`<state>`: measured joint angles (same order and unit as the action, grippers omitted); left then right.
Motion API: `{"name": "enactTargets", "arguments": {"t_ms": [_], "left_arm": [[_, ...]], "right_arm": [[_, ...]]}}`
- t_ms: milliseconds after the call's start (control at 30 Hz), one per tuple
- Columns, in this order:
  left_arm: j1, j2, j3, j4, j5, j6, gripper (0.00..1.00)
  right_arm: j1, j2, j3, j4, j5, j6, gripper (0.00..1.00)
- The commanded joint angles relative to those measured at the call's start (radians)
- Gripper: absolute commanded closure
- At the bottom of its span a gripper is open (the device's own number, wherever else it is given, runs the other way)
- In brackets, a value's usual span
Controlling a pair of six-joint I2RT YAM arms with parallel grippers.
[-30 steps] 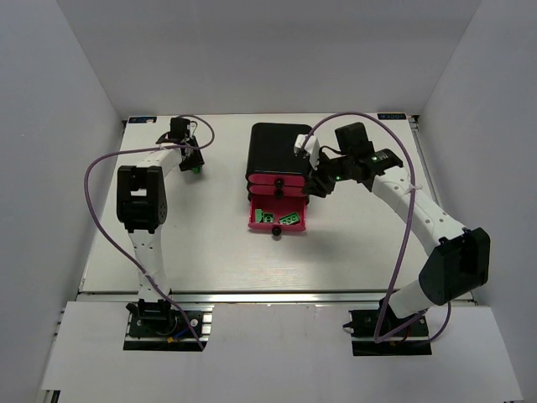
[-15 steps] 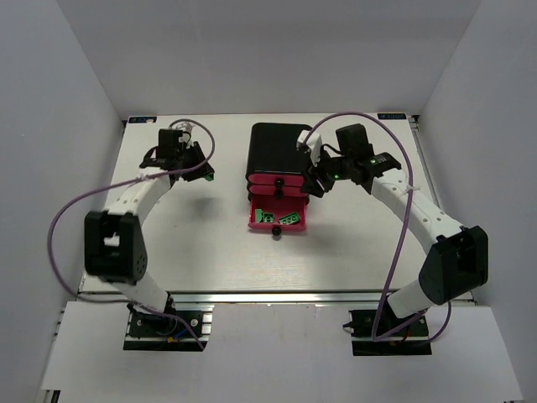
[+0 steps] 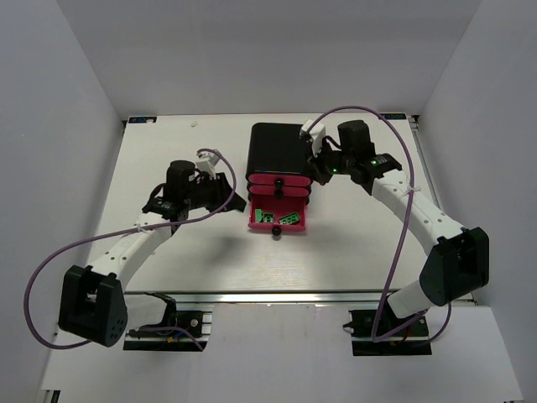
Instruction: Sort the legos into containers by color
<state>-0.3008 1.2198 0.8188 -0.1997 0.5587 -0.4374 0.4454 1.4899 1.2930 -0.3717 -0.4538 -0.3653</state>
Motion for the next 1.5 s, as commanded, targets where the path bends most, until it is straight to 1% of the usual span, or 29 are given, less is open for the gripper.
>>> {"name": "enactTargets", "arguments": {"t_ms": [0, 100, 133, 167, 333, 433, 533, 567, 600, 667, 700, 767, 800, 900, 933, 967, 1000, 1067, 1100, 1133, 1167, 1200, 1233, 1267, 1333, 1367, 1400, 1433, 1467], "left_arm": [[-0.060, 0.021, 0.000, 0.135, -0.008, -0.001, 0.90], [-0.116, 0.066, -0.007, 0.192, -0.042, 0.003, 0.91], [-0.129, 0.095, -0.012, 0.233, -0.046, 0.003, 0.90], [-0.153, 0.109, -0.012, 0.247, -0.068, 0.002, 0.90], [-0.207, 0.184, -0.010, 0.341, -0.161, -0.037, 0.88], [-0.225, 0.256, 0.017, 0.397, -0.203, -0.058, 0.85], [-0.245, 0.339, 0.080, 0.427, -0.220, -0.078, 0.79], [-0.245, 0.358, 0.104, 0.421, -0.220, -0.083, 0.71], [-0.254, 0.409, 0.130, 0.390, -0.218, -0.087, 0.66], [-0.265, 0.454, 0.201, 0.352, -0.198, -0.078, 0.59], [-0.265, 0.484, 0.216, 0.329, -0.192, -0.080, 0.52], [-0.278, 0.498, 0.232, 0.330, -0.183, -0.080, 0.44], [-0.287, 0.498, 0.233, 0.329, -0.187, -0.081, 0.37], [-0.287, 0.488, 0.241, 0.319, -0.195, -0.078, 0.33], [-0.287, 0.478, 0.240, 0.318, -0.195, -0.074, 0.32], [-0.287, 0.474, 0.243, 0.312, -0.194, -0.073, 0.32], [-0.287, 0.465, 0.243, 0.303, -0.197, -0.070, 0.32], [-0.287, 0.419, 0.243, 0.293, -0.216, -0.069, 0.37], [-0.287, 0.396, 0.237, 0.280, -0.232, -0.069, 0.42], [-0.287, 0.365, 0.232, 0.273, -0.252, -0.069, 0.57], [-0.287, 0.300, 0.229, 0.261, -0.299, -0.073, 0.68], [-0.276, 0.264, 0.215, 0.235, -0.318, -0.073, 0.76], [-0.265, 0.227, 0.206, 0.217, -0.339, -0.073, 0.91], [-0.265, 0.151, 0.198, 0.159, -0.399, -0.073, 0.96], [-0.265, 0.072, 0.171, 0.097, -0.472, -0.060, 0.98], [-0.265, -0.009, 0.158, 0.029, -0.543, -0.055, 0.95], [-0.265, -0.049, 0.145, -0.009, -0.613, -0.055, 0.92], [-0.265, -0.090, 0.110, -0.045, -0.661, -0.061, 0.82], [-0.265, -0.171, 0.085, -0.113, -0.705, -0.089, 0.61]], "right_arm": [[-0.002, -0.059, -0.006, 0.085, 0.038, 0.025, 1.00], [-0.005, -0.072, -0.012, 0.080, 0.066, 0.026, 1.00], [-0.002, -0.075, -0.017, 0.082, 0.081, 0.028, 1.00], [-0.005, -0.085, -0.035, 0.085, 0.087, 0.026, 1.00], [-0.004, -0.158, -0.107, 0.122, 0.118, 0.032, 1.00], [-0.004, -0.187, -0.135, 0.125, 0.121, 0.031, 1.00], [-0.002, -0.203, -0.147, 0.123, 0.122, 0.025, 1.00], [-0.001, -0.206, -0.149, 0.119, 0.121, 0.017, 1.00], [-0.004, -0.209, -0.150, 0.117, 0.122, 0.014, 1.00], [-0.002, -0.210, -0.150, 0.108, 0.121, -0.001, 1.00], [-0.002, -0.214, -0.150, 0.105, 0.118, -0.006, 1.00], [-0.001, -0.215, -0.149, 0.097, 0.096, -0.030, 1.00], [0.001, -0.214, -0.149, 0.082, 0.083, -0.041, 1.00], [-0.002, -0.217, -0.146, 0.041, 0.008, -0.102, 1.00], [-0.002, -0.217, -0.147, 0.028, -0.046, -0.125, 0.99], [-0.004, -0.218, -0.147, 0.013, -0.078, -0.147, 0.99], [-0.002, -0.221, -0.149, -0.021, -0.106, -0.208, 0.99], [-0.002, -0.217, -0.156, -0.079, -0.227, -0.311, 0.99], [-0.002, -0.214, -0.162, -0.111, -0.268, -0.452, 1.00], [-0.001, -0.206, -0.169, -0.198, -0.355, -0.543, 1.00], [0.004, -0.182, -0.185, -0.241, -0.400, -0.642, 1.00], [0.006, -0.165, -0.192, -0.293, -0.433, -0.738, 1.00], [0.007, -0.143, -0.192, -0.373, -0.471, -0.894, 1.00], [0.018, -0.093, -0.181, -0.386, -0.477, -0.925, 1.00], [0.044, -0.001, -0.153, -0.401, -0.453, -0.942, 1.00], [0.071, 0.028, -0.120, -0.406, -0.436, -0.943, 1.00], [0.085, 0.056, -0.104, -0.412, -0.418, -0.943, 1.00], [0.096, 0.081, -0.092, -0.412, -0.380, -0.942, 1.00], [0.123, 0.123, -0.083, -0.408, -0.356, -0.931, 1.00]]}}
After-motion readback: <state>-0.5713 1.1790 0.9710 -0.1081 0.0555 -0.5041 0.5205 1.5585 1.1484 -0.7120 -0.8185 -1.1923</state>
